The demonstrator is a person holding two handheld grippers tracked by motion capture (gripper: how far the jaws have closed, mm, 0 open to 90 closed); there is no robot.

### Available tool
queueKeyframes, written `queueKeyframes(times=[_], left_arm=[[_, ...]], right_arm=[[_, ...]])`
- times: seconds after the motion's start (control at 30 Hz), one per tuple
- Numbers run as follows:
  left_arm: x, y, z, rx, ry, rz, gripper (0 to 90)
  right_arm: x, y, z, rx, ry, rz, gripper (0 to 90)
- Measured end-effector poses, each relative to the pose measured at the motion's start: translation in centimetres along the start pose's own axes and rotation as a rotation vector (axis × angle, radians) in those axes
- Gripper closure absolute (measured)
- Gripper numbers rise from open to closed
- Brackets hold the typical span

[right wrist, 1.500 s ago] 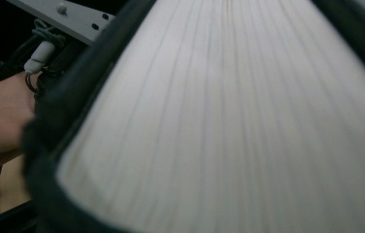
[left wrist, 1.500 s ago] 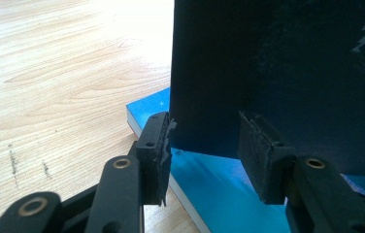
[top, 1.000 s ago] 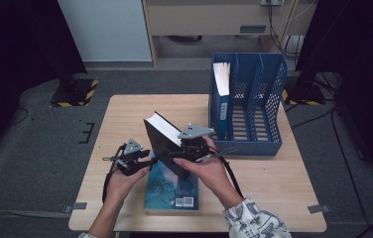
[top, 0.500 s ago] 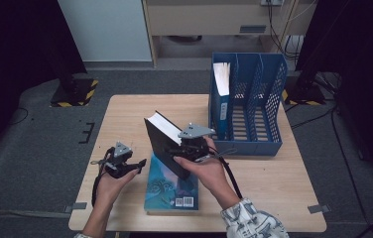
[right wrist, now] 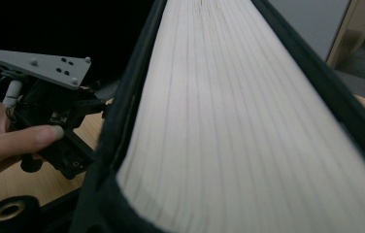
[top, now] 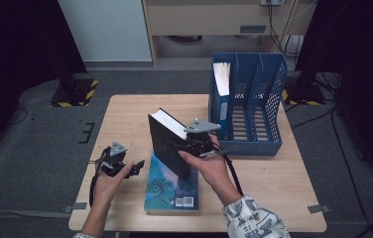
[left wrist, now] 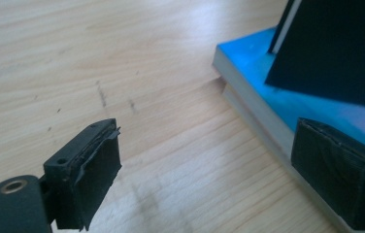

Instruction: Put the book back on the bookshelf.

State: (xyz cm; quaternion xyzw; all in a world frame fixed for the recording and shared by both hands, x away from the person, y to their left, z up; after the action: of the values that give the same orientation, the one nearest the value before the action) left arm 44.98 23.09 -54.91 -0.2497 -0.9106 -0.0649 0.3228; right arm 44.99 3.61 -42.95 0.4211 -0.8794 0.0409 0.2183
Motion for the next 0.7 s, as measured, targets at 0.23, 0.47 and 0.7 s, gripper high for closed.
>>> queueKeyframes(times=[0.23, 0.47, 0.7], left_arm=[[0.0, 0.2, 0.2, 0.006, 0.006, -0.003, 10.0], [-0.1, 0.6, 0.6, 0.017, 0.023, -0.010, 10.0], [-0.5, 1.3, 1.2, 0.023, 0.049, -0.029, 10.1]], right_arm=[[-0.2, -0.7, -0.4, -0.039, 0.020, -0.013, 50.1], [-0.7, -1.3, -1.3, -0.079, 0.045, -0.021, 51.0], [-1.3, -2.0, -2.2, -0.136, 0.082, -0.024, 51.4]])
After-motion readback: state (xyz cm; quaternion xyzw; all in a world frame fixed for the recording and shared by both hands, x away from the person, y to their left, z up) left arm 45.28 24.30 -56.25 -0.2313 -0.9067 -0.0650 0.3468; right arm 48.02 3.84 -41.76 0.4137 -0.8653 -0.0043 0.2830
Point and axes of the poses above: each handheld gripper's, and its own axes: x roughly backward along the jaws, z roughly out of its underside, y roughly to its left, the point moved 9 cm from there along -x, roughly forward along the jaws
